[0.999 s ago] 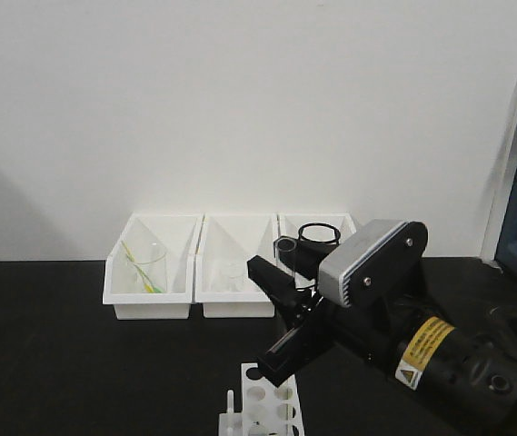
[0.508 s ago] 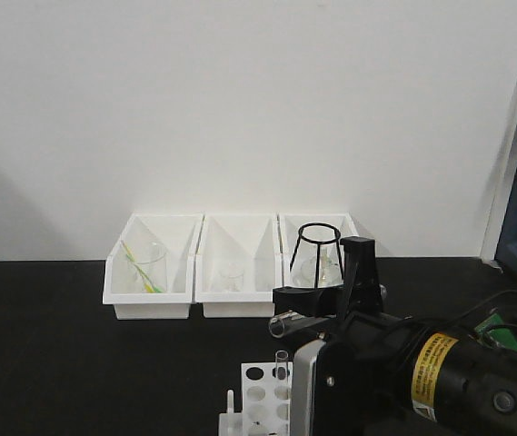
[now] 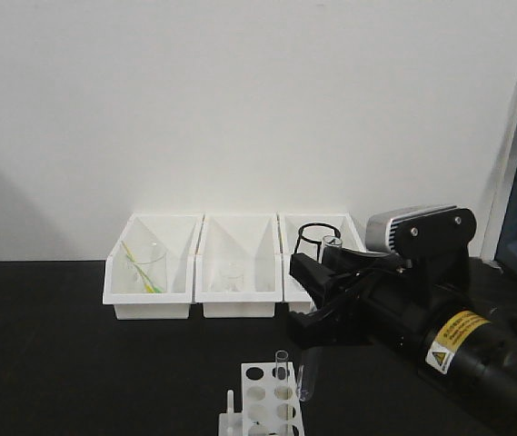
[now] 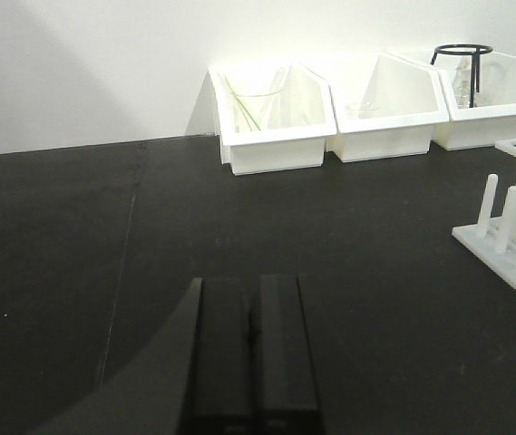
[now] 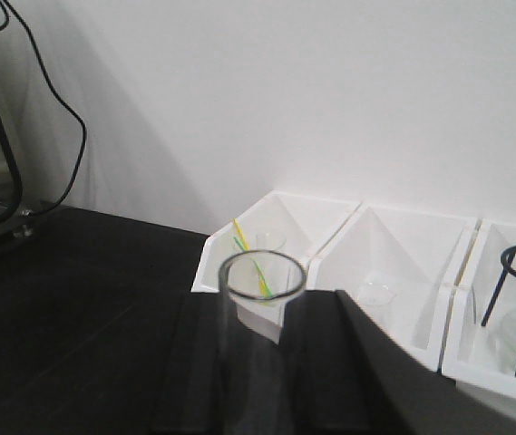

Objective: Flip and reinsert test tube from rack

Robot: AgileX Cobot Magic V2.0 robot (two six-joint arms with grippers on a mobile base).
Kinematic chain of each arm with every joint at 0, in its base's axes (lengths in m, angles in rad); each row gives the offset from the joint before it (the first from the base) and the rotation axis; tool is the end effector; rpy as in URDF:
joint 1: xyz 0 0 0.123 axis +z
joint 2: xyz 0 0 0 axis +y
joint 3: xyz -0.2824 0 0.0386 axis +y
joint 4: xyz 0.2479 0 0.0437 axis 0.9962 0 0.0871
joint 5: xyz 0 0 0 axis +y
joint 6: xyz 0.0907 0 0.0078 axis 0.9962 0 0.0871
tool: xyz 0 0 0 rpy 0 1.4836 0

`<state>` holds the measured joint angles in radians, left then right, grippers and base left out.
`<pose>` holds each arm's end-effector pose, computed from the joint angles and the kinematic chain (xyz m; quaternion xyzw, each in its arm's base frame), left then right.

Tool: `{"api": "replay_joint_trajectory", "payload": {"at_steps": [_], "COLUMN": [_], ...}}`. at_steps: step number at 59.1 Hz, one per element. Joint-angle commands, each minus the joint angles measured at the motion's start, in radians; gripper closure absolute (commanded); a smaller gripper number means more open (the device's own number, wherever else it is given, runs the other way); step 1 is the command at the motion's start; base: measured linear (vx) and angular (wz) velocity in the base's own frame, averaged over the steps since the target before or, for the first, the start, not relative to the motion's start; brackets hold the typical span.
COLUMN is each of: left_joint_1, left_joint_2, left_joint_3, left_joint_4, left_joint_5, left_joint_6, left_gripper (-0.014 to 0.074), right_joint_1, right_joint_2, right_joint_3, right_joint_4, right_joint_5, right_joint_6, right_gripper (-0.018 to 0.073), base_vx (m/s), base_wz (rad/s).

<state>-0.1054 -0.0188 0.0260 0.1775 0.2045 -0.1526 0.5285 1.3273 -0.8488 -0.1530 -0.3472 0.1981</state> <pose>0.0555 -0.0026 0.1871 0.0355 0.7478 -0.0145 0.6628 0.2570 0.1555 0.3265 -0.1874 0.6991 0.2161 0.6553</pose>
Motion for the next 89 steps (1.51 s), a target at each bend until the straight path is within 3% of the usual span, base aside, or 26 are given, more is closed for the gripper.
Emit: {"api": "replay_joint_trajectory", "payload": {"at_steps": [1,14,22,77,89], "left_joint_1": [0.000,0.000,0.000,0.000,0.000], "left_joint_2": [-0.007,-0.007,-0.007,-0.007,-0.007], "left_joint_3": [-0.004,-0.004,-0.004,-0.004,-0.004], "left_joint_4": [-0.005,-0.005,-0.005,-0.005,-0.005], "left_joint_5": [-0.081,-0.081,-0.081,-0.081,-0.081], "left_joint_6": [-0.009,-0.009,-0.009,-0.009,-0.009], "left_gripper": [0.0602,0.0602,0.0602,0.0602,0.0602], "right_joint_1": [0.000,0.000,0.000,0.000,0.000], "right_joint_2": [-0.017,0.097,0.162,0.459,0.459], "right_joint_3": [0.007,0.065,0.065,0.065,0.065], "right_joint_4": [-0.083,-0.262,-0.300,-0.301,-0.299], "right_joint_5": [-0.198,-0.446,-0.557,-0.623,-0.634], "right_joint_6": [-0.001,0.021,0.033,0.028,0.028], "right_gripper": [0.0570,0.0570,0.0570,0.0556,0.0365], "base_vx": [0.00,0.00,0.00,0.00,0.00], "base_wz": [0.00,0.00,0.00,0.00,0.00]}}
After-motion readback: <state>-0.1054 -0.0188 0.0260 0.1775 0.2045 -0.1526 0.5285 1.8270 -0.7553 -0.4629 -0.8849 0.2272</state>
